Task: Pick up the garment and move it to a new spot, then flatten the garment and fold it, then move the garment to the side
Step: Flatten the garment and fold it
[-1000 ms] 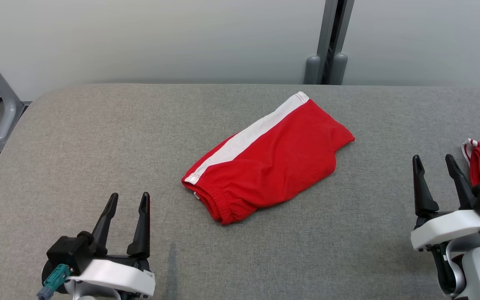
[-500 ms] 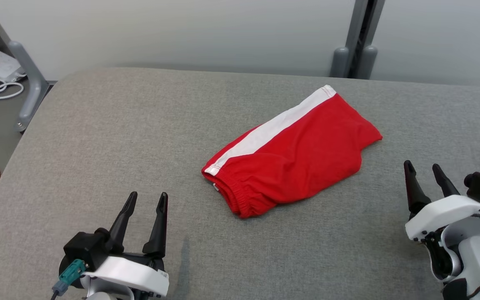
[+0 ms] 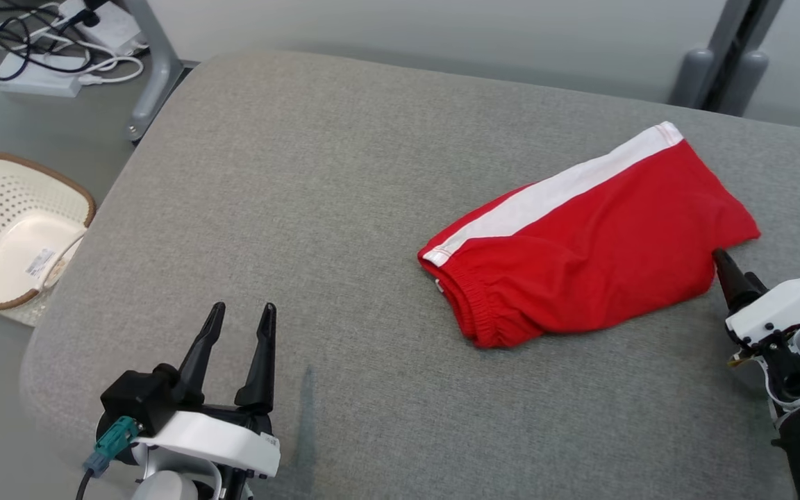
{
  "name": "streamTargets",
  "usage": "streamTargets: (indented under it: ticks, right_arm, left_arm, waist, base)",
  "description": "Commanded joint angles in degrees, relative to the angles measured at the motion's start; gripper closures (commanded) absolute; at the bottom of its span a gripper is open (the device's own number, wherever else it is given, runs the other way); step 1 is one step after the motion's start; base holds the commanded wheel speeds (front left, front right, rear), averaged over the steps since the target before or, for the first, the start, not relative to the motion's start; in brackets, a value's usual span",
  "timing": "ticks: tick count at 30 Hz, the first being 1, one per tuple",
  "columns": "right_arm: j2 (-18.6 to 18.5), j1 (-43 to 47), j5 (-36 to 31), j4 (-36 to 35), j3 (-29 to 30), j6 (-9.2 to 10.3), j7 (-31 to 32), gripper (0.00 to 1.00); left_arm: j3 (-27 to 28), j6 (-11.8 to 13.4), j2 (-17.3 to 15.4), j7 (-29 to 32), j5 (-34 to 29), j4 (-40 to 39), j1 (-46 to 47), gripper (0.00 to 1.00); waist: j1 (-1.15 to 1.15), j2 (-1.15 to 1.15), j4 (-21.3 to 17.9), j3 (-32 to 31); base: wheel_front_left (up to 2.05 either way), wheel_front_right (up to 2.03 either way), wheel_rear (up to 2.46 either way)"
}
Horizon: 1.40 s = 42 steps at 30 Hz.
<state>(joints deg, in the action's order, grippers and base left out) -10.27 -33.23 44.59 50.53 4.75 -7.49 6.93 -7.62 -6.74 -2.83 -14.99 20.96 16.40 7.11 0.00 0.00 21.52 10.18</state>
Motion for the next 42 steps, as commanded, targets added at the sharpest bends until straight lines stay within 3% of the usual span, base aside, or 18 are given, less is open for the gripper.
streamTargets:
  ticks: [1,15,26,27,28,29,42]
  right_arm:
    - [-0.9,-1.3,1.0,0.8,0.3,0.0,0.7,0.0]
    - [-5.8,-9.1,1.8,14.0,1.2,0.0,1.5,0.0]
    - [-6.0,-13.1,-1.4,20.1,-1.6,0.01,1.6,0.0]
    - [-5.9,-13.4,-1.7,20.3,-2.1,0.01,1.7,0.12]
    - [-5.8,-13.7,-1.7,20.2,-2.3,0.01,1.2,0.68]
    - [-5.9,-14.0,-1.6,20.2,-2.3,0.02,0.5,1.0]
    - [-5.9,-12.0,3.0,16.0,-2.4,0.01,-3.9,1.0]
  left_arm:
    - [-0.1,-0.2,-0.2,-0.1,0.3,0.0,0.9,0.0]
    - [-2.0,0.2,-0.2,-0.1,0.9,0.2,1.8,0.0]
    - [-2.6,0.6,-0.2,-0.1,1.0,-0.4,2.5,0.0]
    - [-2.7,0.7,-0.2,-0.1,1.1,-0.4,2.6,0.0]
    - [-2.8,0.8,-0.2,-0.1,1.3,-0.4,2.7,0.0]
    - [-2.9,0.7,-0.2,-0.1,1.4,-0.3,2.8,0.0]
    - [-1.9,1.1,-0.2,-0.1,1.3,0.0,2.4,0.0]
  waist:
    - [0.0,0.0,1.9,1.3]
    - [0.0,0.0,7.9,4.8]
    - [0.0,0.0,8.9,6.1]
    - [0.0,0.0,8.9,6.2]
    - [0.0,0.0,8.9,6.3]
    - [0.0,0.0,8.9,6.4]
    - [0.0,0.0,6.4,4.6]
  base:
    - [0.0,0.0,0.0]
    - [0.0,0.0,0.0]
    - [0.0,0.0,0.0]
    - [0.0,0.0,0.0]
    - [0.0,0.0,0.0]
    - [0.0,0.0,0.0]
    - [0.0,0.0,0.0]
